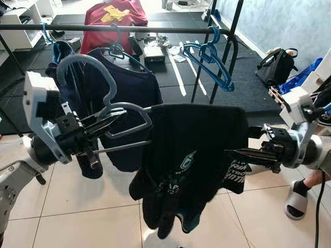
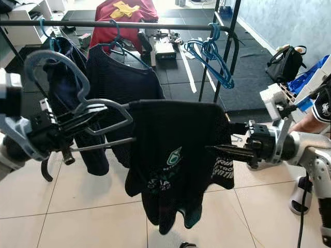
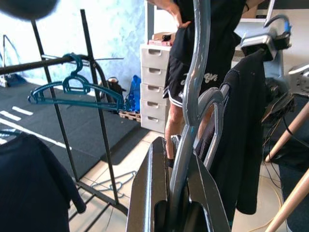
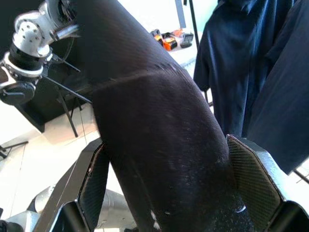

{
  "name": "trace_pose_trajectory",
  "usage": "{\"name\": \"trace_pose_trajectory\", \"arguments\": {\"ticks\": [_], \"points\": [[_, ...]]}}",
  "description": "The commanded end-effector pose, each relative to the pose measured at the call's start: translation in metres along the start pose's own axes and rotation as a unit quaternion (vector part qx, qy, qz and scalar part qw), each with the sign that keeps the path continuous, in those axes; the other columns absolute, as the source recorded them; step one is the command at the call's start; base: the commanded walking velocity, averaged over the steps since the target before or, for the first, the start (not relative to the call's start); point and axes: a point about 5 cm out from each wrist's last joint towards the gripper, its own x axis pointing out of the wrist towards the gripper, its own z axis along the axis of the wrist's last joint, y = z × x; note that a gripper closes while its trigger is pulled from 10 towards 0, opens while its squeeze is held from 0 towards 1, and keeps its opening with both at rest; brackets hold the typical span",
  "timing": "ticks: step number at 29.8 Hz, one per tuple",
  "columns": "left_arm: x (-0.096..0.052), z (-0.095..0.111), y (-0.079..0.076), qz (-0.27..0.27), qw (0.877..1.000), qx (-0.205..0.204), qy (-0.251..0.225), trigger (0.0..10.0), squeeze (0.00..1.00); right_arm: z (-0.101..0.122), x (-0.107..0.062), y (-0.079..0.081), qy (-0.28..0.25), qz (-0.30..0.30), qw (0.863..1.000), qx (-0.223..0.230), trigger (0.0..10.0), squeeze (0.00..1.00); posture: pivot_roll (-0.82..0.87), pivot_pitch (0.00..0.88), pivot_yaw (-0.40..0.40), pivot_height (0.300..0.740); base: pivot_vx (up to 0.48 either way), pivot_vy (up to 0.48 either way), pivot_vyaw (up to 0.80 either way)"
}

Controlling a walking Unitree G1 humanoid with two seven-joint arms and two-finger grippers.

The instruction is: Hang hanger

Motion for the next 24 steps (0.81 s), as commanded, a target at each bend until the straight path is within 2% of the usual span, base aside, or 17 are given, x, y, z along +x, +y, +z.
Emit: {"name": "trace_pose_trajectory", "arguments": {"ticks": [1, 2, 3, 4, 5, 11, 20, 22, 24], "points": [[0.001, 0.008, -0.003, -0.008, 1.000, 0.009, -0.015, 0.0, 0.00, -0.001, 0.001, 0.002, 0.006, 0.002, 1.000, -0.008, 10.0, 0.00, -0.16, 0.155, -0.015, 0.740, 0.000, 0.000, 0.00], [0.001, 0.008, -0.003, -0.008, 1.000, 0.009, -0.015, 0.0, 0.00, -0.001, 0.001, 0.002, 0.006, 0.002, 1.000, -0.008, 10.0, 0.00, -0.16, 0.155, -0.015, 0.740, 0.000, 0.000, 0.00], [0.001, 0.009, -0.003, -0.004, 1.000, 0.011, -0.017, 0.0, 0.00, -0.002, 0.003, 0.002, 0.004, 0.001, 1.000, -0.008, 7.0, 0.00, -0.16, 0.155, -0.012, 0.740, 0.000, 0.000, 0.00], [0.001, 0.009, -0.003, -0.004, 1.000, 0.011, -0.017, 0.0, 0.00, -0.002, 0.003, 0.002, 0.004, 0.001, 1.000, -0.008, 7.0, 0.00, -0.16, 0.155, -0.012, 0.740, 0.000, 0.000, 0.00], [0.002, 0.011, -0.002, -0.001, 1.000, 0.013, -0.023, 0.0, 0.00, -0.003, 0.005, 0.001, 0.007, 0.000, 1.000, -0.007, 0.0, 0.00, -0.16, 0.155, -0.012, 0.740, 0.000, 0.000, 0.00], [0.000, 0.018, 0.000, 0.008, 0.999, 0.017, -0.035, 0.0, 0.00, -0.005, 0.012, 0.000, 0.010, 0.000, 1.000, -0.007, 0.0, 0.00, -0.15, 0.158, -0.016, 0.740, 0.000, 0.000, 0.00], [-0.001, 0.019, 0.002, 0.019, 0.999, 0.014, -0.039, 0.0, 0.00, 0.002, 0.013, -0.004, -0.010, -0.012, 1.000, -0.017, 0.0, 0.00, -0.15, 0.160, -0.017, 0.740, 0.000, 0.000, 0.00], [-0.001, 0.016, 0.003, 0.024, 0.999, 0.012, -0.033, 0.0, 0.00, 0.006, 0.013, -0.005, -0.026, -0.013, 0.999, -0.019, 0.0, 0.00, -0.15, 0.161, -0.016, 0.740, 0.000, 0.000, 0.00], [-0.006, -0.002, 0.006, 0.041, 0.999, 0.009, 0.012, 0.0, 0.00, 0.025, 0.012, -0.007, -0.103, -0.015, 0.994, -0.021, 0.0, 0.00, -0.15, 0.160, -0.015, 0.740, 0.000, 0.000, 0.00]]}}
